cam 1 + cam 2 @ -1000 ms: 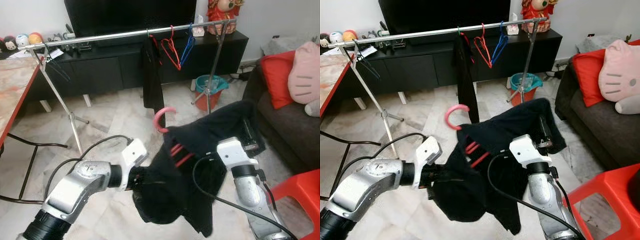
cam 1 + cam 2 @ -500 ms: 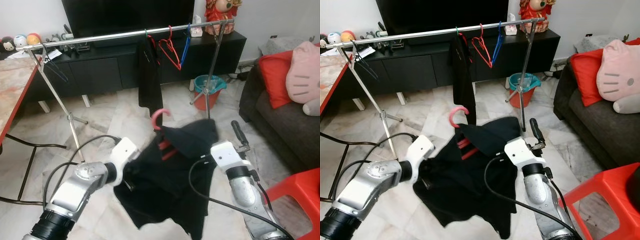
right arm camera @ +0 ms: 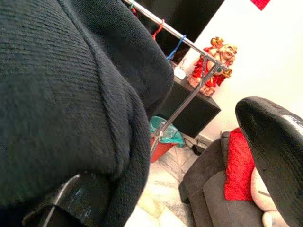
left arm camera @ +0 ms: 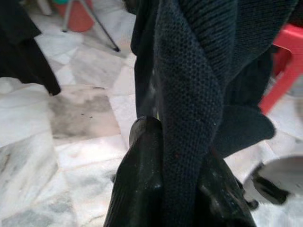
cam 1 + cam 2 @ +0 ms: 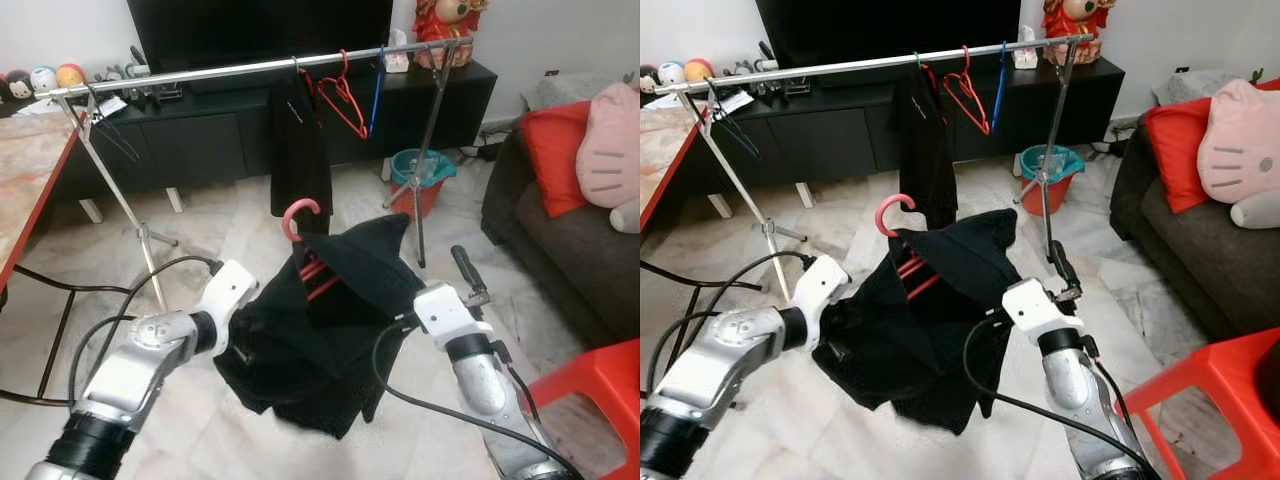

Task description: Hang hanger

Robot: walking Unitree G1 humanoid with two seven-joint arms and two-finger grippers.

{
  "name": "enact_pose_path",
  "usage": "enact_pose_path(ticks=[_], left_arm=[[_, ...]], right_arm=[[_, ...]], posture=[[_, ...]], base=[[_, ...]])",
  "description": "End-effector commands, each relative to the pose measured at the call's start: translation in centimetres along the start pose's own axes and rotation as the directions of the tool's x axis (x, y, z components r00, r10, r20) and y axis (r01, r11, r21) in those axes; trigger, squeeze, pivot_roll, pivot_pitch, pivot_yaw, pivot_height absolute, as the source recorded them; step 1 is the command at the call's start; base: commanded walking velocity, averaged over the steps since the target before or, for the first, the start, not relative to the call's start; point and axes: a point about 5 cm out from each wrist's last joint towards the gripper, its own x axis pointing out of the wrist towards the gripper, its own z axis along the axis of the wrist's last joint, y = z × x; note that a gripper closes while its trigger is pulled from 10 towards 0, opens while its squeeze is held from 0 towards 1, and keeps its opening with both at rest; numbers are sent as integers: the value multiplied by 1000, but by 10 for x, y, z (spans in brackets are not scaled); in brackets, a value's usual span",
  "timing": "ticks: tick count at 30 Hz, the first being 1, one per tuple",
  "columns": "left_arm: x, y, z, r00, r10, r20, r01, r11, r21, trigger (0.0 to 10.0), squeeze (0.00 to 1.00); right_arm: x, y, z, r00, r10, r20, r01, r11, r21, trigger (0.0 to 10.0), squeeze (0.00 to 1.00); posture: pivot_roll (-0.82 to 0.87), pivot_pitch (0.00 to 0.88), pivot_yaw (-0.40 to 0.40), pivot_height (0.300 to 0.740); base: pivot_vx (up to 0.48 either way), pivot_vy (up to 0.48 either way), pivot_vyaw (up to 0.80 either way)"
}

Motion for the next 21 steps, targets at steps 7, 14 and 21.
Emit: enact_pose_path(ticks=[7,14,21], left_arm=[[-15,-10,10,985,-173,19,172,984,39,10000,0],[-27,-10,6,970,-238,-39,240,969,57,10000,0],[-38,-6,-13,952,-236,-196,264,956,131,10000,0]], right_arm=[[0,-3,-6,1000,-2,-31,2,1000,-3,10000,0],[0,-4,-7,999,-2,-38,2,1000,-10,10000,0],[0,-3,-8,999,5,-41,-6,1000,-13,10000,0]], posture=[[75,0,45,740],[75,0,42,740],[79,0,39,740]], base=[[0,0,0],[0,0,0],[0,0,0]])
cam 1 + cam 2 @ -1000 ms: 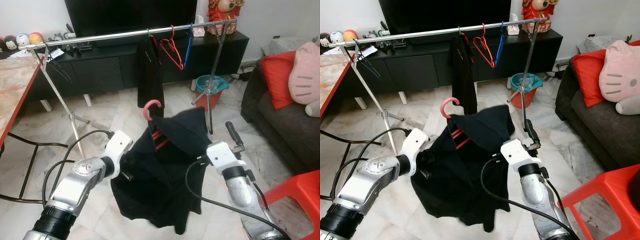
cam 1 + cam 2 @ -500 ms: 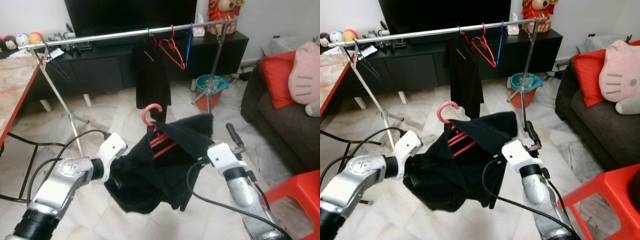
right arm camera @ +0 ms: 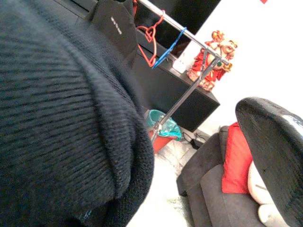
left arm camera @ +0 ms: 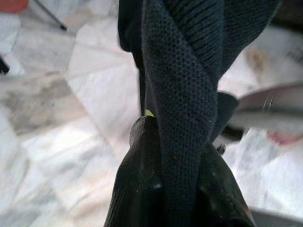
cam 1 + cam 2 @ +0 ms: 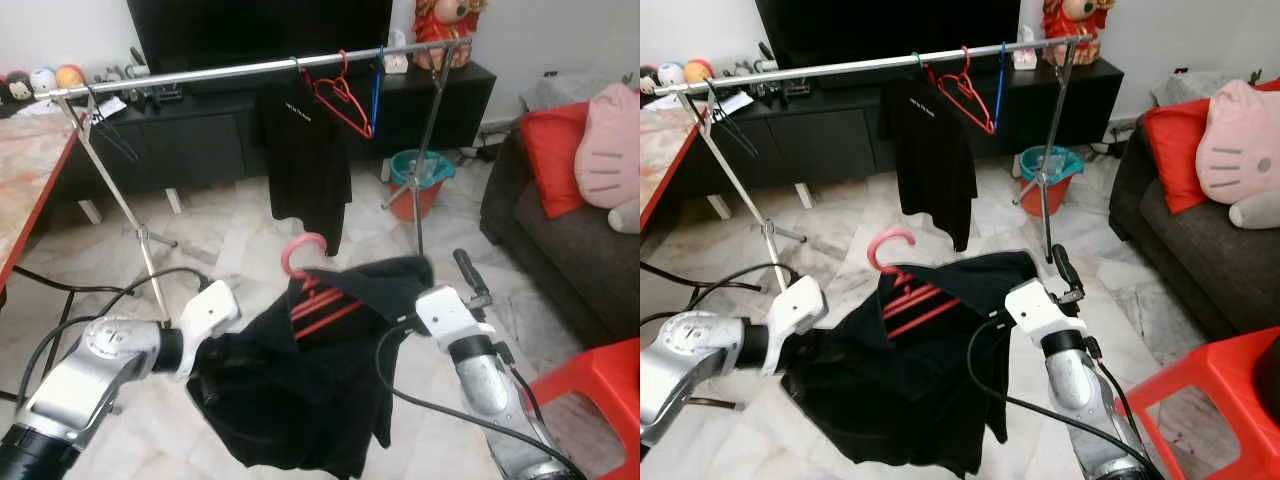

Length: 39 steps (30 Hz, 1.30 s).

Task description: Hang hanger

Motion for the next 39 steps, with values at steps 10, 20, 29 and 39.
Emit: enact_pose_path(ticks=[10,20,29,39], left_arm=[[-18,-1,-21,981,-59,-184,88,983,159,10000,0],[-57,15,-13,990,-98,-102,117,973,199,10000,0],[-64,14,-26,964,-121,-238,189,940,285,10000,0],[-52,22,-32,922,-61,-383,250,849,466,10000,0]], right_arm=[[2,-3,-4,1000,16,-23,-16,1000,-10,10000,0],[-1,6,-9,993,114,-40,-115,993,-9,10000,0],[-2,9,-12,985,168,-46,-169,986,-8,10000,0],[-1,6,-13,979,199,-42,-200,980,-22,10000,0]], posture=[[80,0,33,740],[84,0,26,740],[84,0,21,740],[77,0,17,740]], base=[[0,0,0],[0,0,0],[0,0,0],[0,0,0]])
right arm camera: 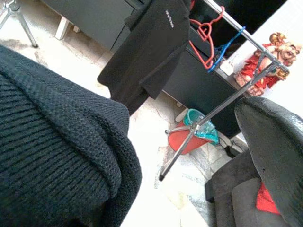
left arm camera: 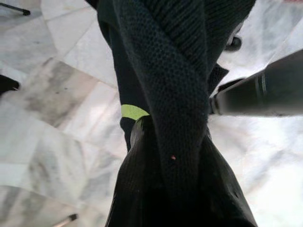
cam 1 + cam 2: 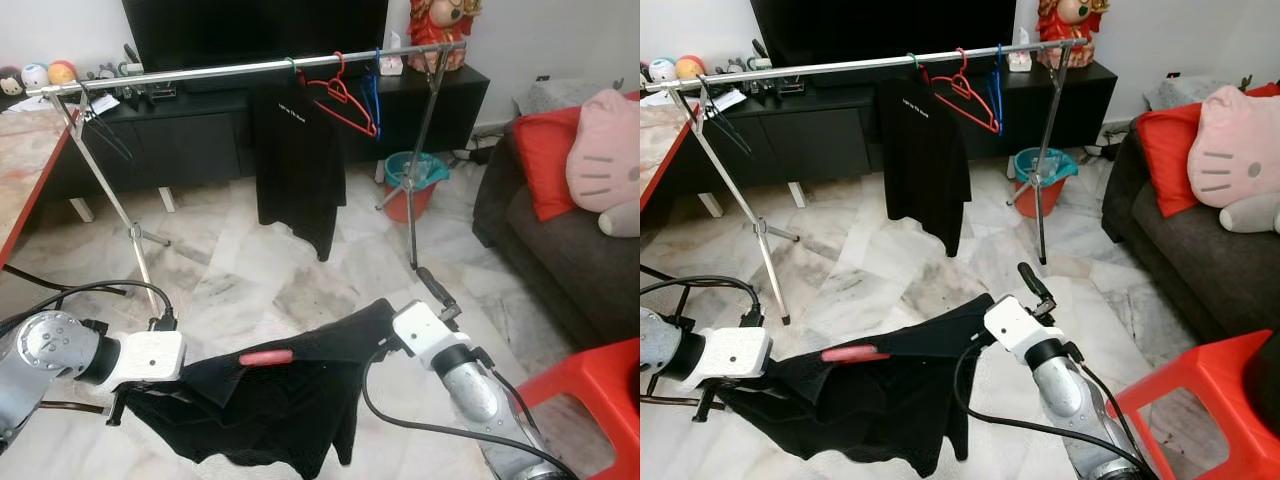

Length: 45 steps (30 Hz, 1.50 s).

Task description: Hang hanger

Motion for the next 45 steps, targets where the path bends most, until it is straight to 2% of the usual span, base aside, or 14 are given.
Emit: enact_pose_path(ticks=[1,4,8,9,16,20,22,25,27,31,35,40,42,45], left_arm=[[-4,5,-8,996,23,-83,-19,999,43,10000,0],[-3,14,-7,992,88,-91,-78,990,117,10000,0],[-2,24,0,983,177,-41,-166,968,188,10000,0],[-1,27,3,979,200,-34,-185,948,259,10000,0],[8,22,2,973,228,-40,-187,875,446,10000,0],[16,16,-7,968,248,-44,-197,855,480,10000,0],[19,16,-11,950,311,-6,-270,833,482,10000,0],[25,17,-9,906,414,88,-401,775,488,10000,0],[26,17,-8,900,423,104,-416,763,495,10000,0],[35,14,-5,876,450,175,-468,703,534,10000,0],[50,2,-9,894,403,195,-436,685,583,10000,0],[60,-7,-17,911,376,171,-399,694,599,10000,0],[67,-13,-20,920,355,166,-380,705,598,10000,0],[70,-16,-20,922,346,175,-378,702,604,10000,0]], right_arm=[[0,-15,-10,998,-35,-46,35,999,-7,10000,0],[0,-14,-12,998,-19,-54,19,1000,-7,10000,0],[-2,-12,-16,998,-4,-70,4,1000,-9,10000,0],[-4,-12,-23,994,6,-106,-9,1000,-24,10000,0],[-8,-18,-39,984,1,-179,0,1000,3,10000,0],[-8,-21,-41,983,2,-183,0,1000,8,10000,0],[-8,-22,-43,982,8,-190,-7,1000,9,10000,0],[-10,-24,-50,977,24,-213,-16,999,37,10000,0],[-11,-24,-52,976,28,-217,-20,999,40,10000,0],[-16,-21,-63,963,55,-264,-36,996,76,10000,0],[-26,-15,-79,933,114,-342,-89,992,86,10000,0],[-33,-11,-88,907,156,-391,-125,987,103,10000,0],[-37,-5,-95,873,213,-439,-171,976,134,10000,0],[-39,-3,-99,857,226,-462,-164,971,171,10000,0]], posture=[[77,0,15,740],[78,0,13,740],[79,0,10,740],[82,0,7,740],[87,0,1,740],[87,0,1,740],[85,0,2,740],[87,0,-3,740],[87,0,-3,740],[82,0,-9,740],[80,0,-17,740],[72,0,-18,740],[66,0,-20,740],[66,0,-20,740]], base=[[0,0,0],[0,0,0],[0,0,0],[0,0,0],[0,0,0],[0,0,0],[0,0,0],[0,0,0],[0,0,0],[0,0,0],[0,0,0],[0,0,0],[0,0,0],[0,0,0]])
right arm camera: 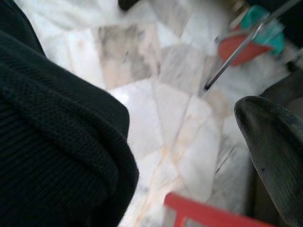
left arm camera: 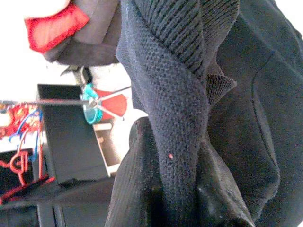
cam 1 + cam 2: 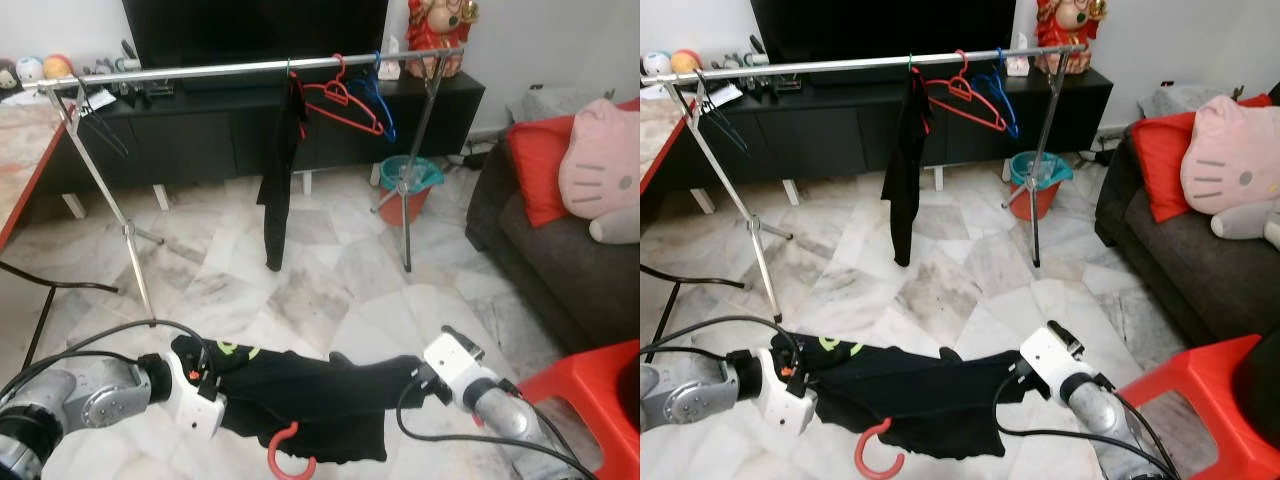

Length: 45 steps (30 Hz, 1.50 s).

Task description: Hang hanger

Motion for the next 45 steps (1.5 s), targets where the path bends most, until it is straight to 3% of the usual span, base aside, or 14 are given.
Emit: enact_pose_path(ticks=[1,7,17,24,28,29,30,34,35,36,40,42,43,45], left_arm=[[-8,-4,-7,999,-12,-33,11,1000,-5,10000,0],[-6,-4,-6,1000,9,1,-9,999,39,10000,0],[-2,-10,2,992,-63,113,51,993,107,10000,0],[3,-6,12,974,-70,216,47,993,110,10000,0],[5,0,10,973,-65,221,40,992,116,10000,0],[6,0,9,974,-69,217,44,992,118,10000,0],[5,0,8,974,-73,213,49,992,116,10000,0],[5,-1,7,975,-82,207,60,992,110,10000,0],[4,-2,6,976,-84,201,65,993,100,10000,0],[4,-2,6,976,-84,201,65,993,100,10000,0],[4,-2,5,978,-81,194,66,994,82,10000,0],[4,-2,5,978,-79,195,65,995,79,10000,0],[4,-2,6,978,-72,196,59,996,69,10000,0],[5,-2,6,978,-69,198,58,997,60,10000,0]], right_arm=[[-6,-15,-18,995,-42,-86,45,998,40,10000,0],[-7,-22,-23,992,-52,-114,53,999,8,10000,0],[-6,-24,-30,986,-64,-151,57,997,-49,10000,0],[2,-29,-18,986,-129,-104,124,991,-53,10000,0],[7,-28,-10,991,-115,-75,112,993,-42,10000,0],[9,-27,-8,992,-104,-66,102,994,-29,10000,106],[9,-26,-7,994,-87,-58,86,996,-20,10000,1000],[9,-24,-7,997,-41,-59,40,999,-15,10000,1000],[9,-17,-10,997,39,-67,-38,999,7,10000,1000],[9,-17,-10,997,39,-67,-38,999,7,10000,1000],[3,-1,-18,961,264,-81,-260,964,53,10000,1000],[3,-3,-19,962,259,-81,-255,965,53,10000,1000],[2,-6,-18,960,272,-66,-264,958,110,10000,1000],[0,-6,-17,945,324,-48,-316,940,132,10000,1000]], posture=[[62,0,-19,740],[54,0,-20,740],[64,0,-22,740],[72,0,-18,740],[74,0,-17,740],[73,0,-15,740],[76,0,-14,740],[74,0,-12,740],[73,0,-11,740],[73,0,-11,740],[74,0,-9,740],[73,0,-9,740],[68,0,-7,740],[67,0,-7,740]], base=[[0,0,0],[0,0,0],[0,0,0],[0,0,0],[0,0,0],[0,0,0],[0,0,0],[0,0,0],[0,0,0],[0,0,0],[0,0,0],[0,0,0],[0,0,0],[0,0,0]])
